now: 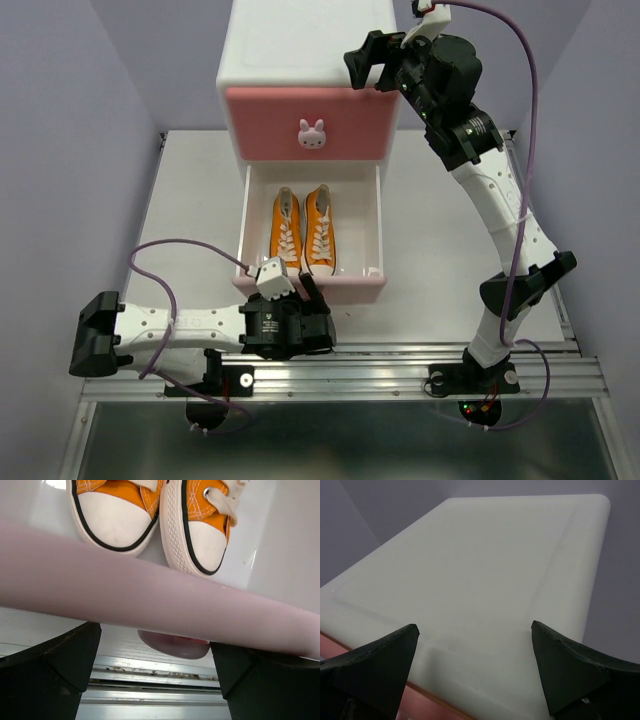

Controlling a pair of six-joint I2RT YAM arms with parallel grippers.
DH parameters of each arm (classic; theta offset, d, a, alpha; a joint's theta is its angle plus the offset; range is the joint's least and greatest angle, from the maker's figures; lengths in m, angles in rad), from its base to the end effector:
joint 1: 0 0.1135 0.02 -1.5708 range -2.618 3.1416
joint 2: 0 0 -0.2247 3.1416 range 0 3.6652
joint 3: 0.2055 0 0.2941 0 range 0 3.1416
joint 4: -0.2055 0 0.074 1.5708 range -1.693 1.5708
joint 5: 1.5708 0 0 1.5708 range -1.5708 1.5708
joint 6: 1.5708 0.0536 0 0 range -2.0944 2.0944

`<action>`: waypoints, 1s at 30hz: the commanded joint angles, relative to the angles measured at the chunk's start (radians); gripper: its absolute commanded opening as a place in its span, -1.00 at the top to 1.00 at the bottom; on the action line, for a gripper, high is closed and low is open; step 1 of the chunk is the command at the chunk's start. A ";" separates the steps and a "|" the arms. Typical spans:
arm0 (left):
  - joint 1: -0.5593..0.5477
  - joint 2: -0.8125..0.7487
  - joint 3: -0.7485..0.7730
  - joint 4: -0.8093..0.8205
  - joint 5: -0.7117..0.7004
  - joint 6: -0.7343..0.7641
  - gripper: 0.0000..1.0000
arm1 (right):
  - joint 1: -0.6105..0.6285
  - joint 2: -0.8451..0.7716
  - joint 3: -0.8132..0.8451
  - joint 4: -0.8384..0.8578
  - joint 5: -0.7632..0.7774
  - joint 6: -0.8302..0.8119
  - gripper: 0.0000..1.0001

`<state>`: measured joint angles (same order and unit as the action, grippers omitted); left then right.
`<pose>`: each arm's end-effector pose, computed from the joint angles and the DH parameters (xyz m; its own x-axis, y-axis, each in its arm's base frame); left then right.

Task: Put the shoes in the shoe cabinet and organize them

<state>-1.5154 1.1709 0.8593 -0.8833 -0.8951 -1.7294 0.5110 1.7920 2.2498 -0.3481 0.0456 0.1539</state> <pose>0.0564 -0.2617 0.1893 -0.5929 -0.4633 -0.6587 -0.1470 0.8665 -0.4771 0.3744 0.2071 0.5278 0.0255 0.1899 -0.9815 -0.4583 0.8747 0.1573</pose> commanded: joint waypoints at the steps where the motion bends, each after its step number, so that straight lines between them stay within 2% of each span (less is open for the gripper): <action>1: 0.119 -0.025 -0.032 0.128 -0.119 0.212 -0.97 | 0.006 0.081 -0.053 -0.293 -0.010 0.061 -1.00; 4: 0.132 -0.034 -0.039 0.151 -0.133 0.252 -0.93 | 0.006 0.087 -0.045 -0.293 -0.004 0.056 -1.00; 6: 0.139 -0.040 -0.052 0.185 -0.139 0.263 -0.79 | 0.006 0.086 -0.048 -0.295 -0.001 0.053 -1.00; 9: 0.142 -0.040 -0.071 0.268 -0.139 0.385 -0.66 | 0.006 0.086 -0.052 -0.295 0.003 0.053 -1.00; 11: 0.147 -0.027 -0.072 0.308 -0.153 0.409 -0.57 | 0.006 0.087 -0.055 -0.295 0.002 0.053 -1.00; 16: 0.156 0.007 -0.069 0.446 -0.157 0.542 -0.22 | 0.006 0.090 -0.062 -0.293 -0.004 0.062 -1.00; 20: 0.162 0.004 -0.017 0.449 -0.182 0.586 0.06 | 0.006 0.086 -0.071 -0.295 -0.004 0.067 -1.00; 21: 0.165 -0.002 -0.010 0.449 -0.186 0.597 0.39 | 0.006 0.087 -0.071 -0.293 0.000 0.068 -1.00; 22: 0.166 -0.013 0.000 0.449 -0.188 0.608 0.96 | 0.006 0.087 -0.068 -0.293 0.002 0.069 -1.00; 24: 0.167 -0.025 0.026 0.425 -0.189 0.582 1.00 | 0.006 0.090 -0.056 -0.293 0.003 0.064 -1.00; 30: 0.169 -0.074 0.076 0.460 -0.205 0.682 1.00 | 0.006 0.086 -0.056 -0.290 0.013 0.062 -1.00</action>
<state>-1.3888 1.1522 0.8356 -0.5419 -0.8913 -1.1412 0.5110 1.7996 2.2524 -0.3363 0.0563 0.1543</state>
